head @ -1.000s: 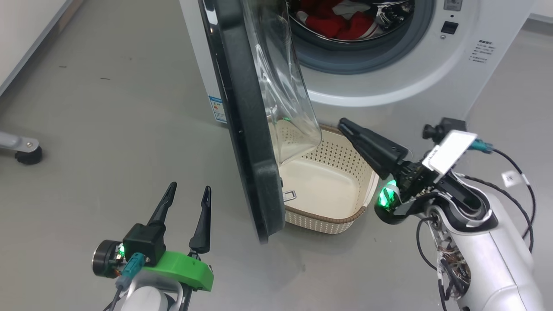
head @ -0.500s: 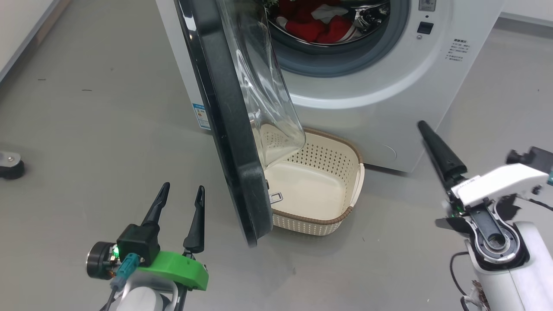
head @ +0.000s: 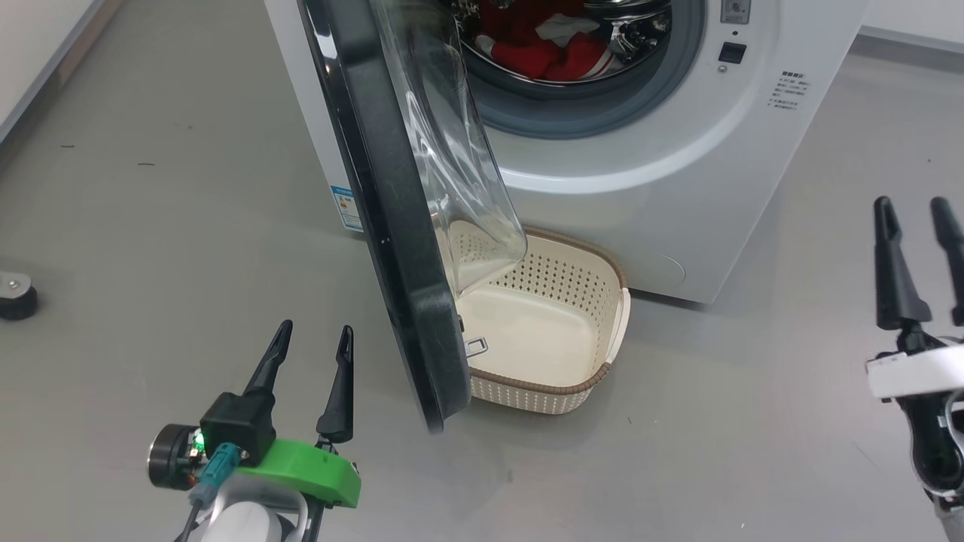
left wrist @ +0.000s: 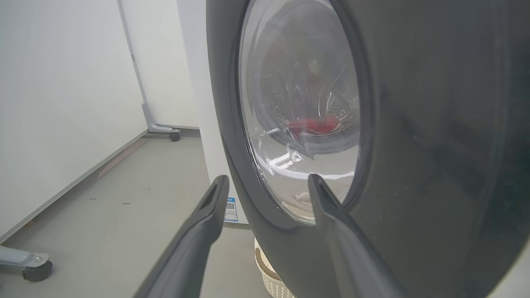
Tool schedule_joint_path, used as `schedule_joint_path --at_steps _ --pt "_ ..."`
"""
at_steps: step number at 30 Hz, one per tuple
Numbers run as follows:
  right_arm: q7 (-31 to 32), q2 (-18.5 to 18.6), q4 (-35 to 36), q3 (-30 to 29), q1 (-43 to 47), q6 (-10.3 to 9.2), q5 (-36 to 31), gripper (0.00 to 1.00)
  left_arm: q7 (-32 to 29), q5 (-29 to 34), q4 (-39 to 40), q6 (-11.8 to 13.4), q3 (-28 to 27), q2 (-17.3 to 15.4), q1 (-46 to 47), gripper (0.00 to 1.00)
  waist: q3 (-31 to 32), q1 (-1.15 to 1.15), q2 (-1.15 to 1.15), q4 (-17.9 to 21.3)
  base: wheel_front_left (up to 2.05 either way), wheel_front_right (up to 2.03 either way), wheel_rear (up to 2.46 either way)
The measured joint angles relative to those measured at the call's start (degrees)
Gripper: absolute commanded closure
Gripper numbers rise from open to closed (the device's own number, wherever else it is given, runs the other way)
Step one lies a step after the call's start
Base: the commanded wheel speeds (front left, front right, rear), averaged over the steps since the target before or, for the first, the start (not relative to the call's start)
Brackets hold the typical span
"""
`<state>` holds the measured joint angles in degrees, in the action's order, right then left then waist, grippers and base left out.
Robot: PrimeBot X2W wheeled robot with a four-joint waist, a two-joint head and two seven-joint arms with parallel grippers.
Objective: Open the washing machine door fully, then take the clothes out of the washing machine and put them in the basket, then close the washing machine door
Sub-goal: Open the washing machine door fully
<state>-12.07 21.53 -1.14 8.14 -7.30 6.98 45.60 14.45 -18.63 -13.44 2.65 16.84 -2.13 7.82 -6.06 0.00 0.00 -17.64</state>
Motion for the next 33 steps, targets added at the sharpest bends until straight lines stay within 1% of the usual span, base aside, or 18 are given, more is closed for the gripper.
schedule_joint_path --at_steps 1,2,4,5,8,10,14,15,17,24,33 --pt "-1.62 1.33 -0.34 0.08 0.25 0.01 -2.26 0.00 0.00 0.00 -0.01 0.00 -0.03 0.00 -0.02 0.00 0.04 0.00 0.00 0.01 0.00 0.00 0.00" --pt "-3.27 1.69 -0.63 -0.37 0.65 -0.08 -4.64 0.00 0.00 0.00 -0.01 0.00 -0.08 0.00 -0.04 0.00 0.07 0.00 0.00 0.03 0.00 0.00 0.00" --pt "-5.69 2.12 -1.34 0.22 1.61 -1.71 -9.23 0.00 0.00 0.00 -0.02 0.00 -0.12 -0.01 -0.11 0.00 0.12 0.00 0.00 0.04 0.00 0.00 0.00" --pt "-6.15 1.88 -1.63 0.46 2.21 -2.53 -11.60 0.00 0.00 0.00 -0.02 0.00 -0.13 0.00 -0.14 0.00 0.14 0.00 0.00 0.04 0.00 0.00 0.00" --pt "-4.25 1.64 -2.48 1.99 4.02 -4.70 -17.41 0.00 0.00 0.00 -0.05 0.00 -0.16 -0.01 -0.16 0.00 0.19 0.00 0.00 0.02 0.00 0.00 0.00" --pt "-3.67 0.85 -2.81 2.50 4.89 -5.83 -18.75 0.00 0.00 0.00 -0.07 0.00 -0.19 0.00 -0.18 0.00 0.20 0.00 0.00 0.00 0.00 0.00 0.00" --pt "-3.14 -2.27 -3.04 3.12 5.88 -7.70 -19.56 0.00 0.00 0.00 -0.19 0.00 -0.23 -0.01 -0.19 0.00 0.19 0.00 0.00 -0.02 0.00 0.00 0.00" --pt "-3.11 -2.81 -3.08 3.18 6.11 -7.76 -20.00 0.00 0.00 0.00 -0.20 0.00 -0.24 -0.01 -0.20 0.00 0.18 0.00 0.00 -0.03 0.00 0.00 0.00" --pt "-3.08 -3.87 -3.36 3.37 6.75 -8.70 -20.48 0.00 0.00 0.00 -0.21 0.00 -0.29 0.00 -0.20 0.00 0.16 0.00 0.00 -0.05 0.00 0.00 0.00" --pt "-2.87 -7.98 -2.46 3.08 7.06 -9.67 -22.71 0.00 0.00 0.00 -0.21 0.00 -0.36 0.00 -0.23 0.00 -0.07 0.00 0.00 -0.05 0.00 0.00 0.00" --pt "-2.87 -10.74 -2.34 3.28 7.99 -9.66 -25.33 0.00 0.00 -0.01 -0.21 0.00 -0.36 -0.01 -0.53 0.00 -0.32 0.00 0.00 -0.11 0.00 0.00 0.00"
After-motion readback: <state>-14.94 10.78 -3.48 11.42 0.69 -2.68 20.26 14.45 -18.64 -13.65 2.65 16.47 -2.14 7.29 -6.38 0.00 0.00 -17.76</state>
